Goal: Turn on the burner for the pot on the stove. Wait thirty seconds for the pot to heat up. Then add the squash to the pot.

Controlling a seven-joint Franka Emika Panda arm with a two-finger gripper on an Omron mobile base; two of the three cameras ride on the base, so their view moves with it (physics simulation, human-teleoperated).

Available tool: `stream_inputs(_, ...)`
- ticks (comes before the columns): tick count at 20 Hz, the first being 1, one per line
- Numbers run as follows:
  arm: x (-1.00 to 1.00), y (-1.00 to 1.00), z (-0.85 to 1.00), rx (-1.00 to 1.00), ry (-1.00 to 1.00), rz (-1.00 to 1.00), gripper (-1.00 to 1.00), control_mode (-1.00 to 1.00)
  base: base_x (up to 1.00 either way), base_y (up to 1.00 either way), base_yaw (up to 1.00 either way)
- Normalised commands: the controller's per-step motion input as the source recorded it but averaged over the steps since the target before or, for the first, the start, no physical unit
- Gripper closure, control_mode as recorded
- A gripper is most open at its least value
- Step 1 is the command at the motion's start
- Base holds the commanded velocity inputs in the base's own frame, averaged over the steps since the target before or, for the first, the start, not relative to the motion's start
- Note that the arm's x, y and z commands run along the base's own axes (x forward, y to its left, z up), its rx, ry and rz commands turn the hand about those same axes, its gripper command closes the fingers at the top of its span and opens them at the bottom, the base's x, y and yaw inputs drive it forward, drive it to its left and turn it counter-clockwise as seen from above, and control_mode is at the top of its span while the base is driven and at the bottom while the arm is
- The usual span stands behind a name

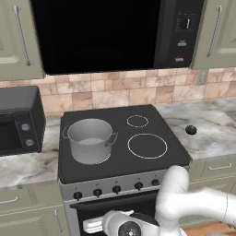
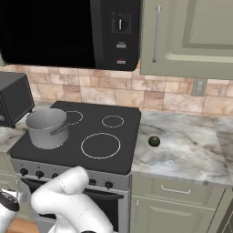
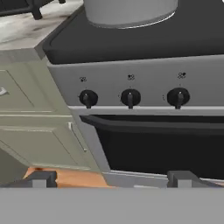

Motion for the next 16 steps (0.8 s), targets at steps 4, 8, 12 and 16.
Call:
stream_inputs(4,-0.18,0.20,-0.02,0.00,-0.19,0.00,-1.00,-1.00,0.00,0.00,0.00)
stream_inputs(8,-0.26,0.24,0.00,-0.01,-0.19,0.00,-1.00,-1.00,0.00,0.00,0.00)
stream_inputs(12,-0.22,0.30,0.00,-0.01,-0.11,0.00,-1.00,-1.00,0.00,0.00,0.00)
stream_inputs(16,-0.21,0.26,0.00,-0.02,-0.10,0.00,-1.00,-1.00,0.00,0.00,0.00)
